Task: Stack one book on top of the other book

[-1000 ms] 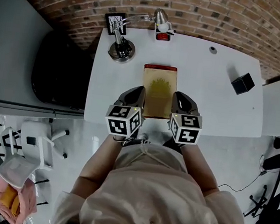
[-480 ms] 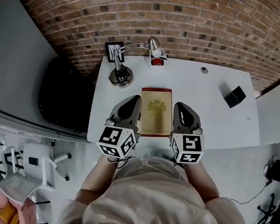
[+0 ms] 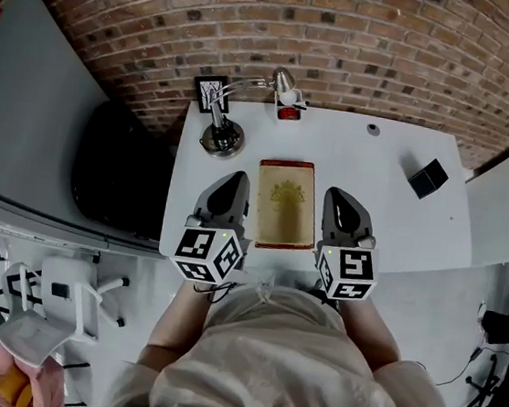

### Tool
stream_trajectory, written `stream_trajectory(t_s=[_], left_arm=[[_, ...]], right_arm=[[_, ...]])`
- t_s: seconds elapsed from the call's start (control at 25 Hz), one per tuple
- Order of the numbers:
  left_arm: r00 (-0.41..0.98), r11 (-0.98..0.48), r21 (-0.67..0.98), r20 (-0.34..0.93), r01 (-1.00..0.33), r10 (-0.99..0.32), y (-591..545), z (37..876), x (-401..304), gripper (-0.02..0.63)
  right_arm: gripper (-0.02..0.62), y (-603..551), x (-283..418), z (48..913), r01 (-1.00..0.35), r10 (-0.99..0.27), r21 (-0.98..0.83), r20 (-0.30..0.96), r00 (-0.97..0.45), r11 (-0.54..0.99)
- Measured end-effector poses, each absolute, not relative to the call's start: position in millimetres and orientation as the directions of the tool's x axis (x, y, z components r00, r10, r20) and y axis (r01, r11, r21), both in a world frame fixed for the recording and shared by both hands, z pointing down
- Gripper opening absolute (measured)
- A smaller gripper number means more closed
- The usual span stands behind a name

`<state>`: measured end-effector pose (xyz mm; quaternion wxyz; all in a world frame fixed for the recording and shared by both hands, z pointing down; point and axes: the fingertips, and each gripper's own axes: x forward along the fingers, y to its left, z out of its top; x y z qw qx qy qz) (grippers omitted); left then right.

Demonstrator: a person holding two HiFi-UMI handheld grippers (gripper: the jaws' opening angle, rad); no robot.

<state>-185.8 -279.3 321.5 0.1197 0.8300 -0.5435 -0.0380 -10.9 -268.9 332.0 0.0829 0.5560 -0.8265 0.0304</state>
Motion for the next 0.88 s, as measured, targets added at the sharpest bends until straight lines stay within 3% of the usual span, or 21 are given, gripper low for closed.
stream_trajectory(t_s=[0.88], left_arm=[[0.434, -0.401, 0.223, 0.124, -0.888, -0.892, -281, 340, -187, 0.02]], right_arm=[[0.028, -269, -12, 355, -0.932, -0.906, -0.001, 0.231, -0.354, 0.364]])
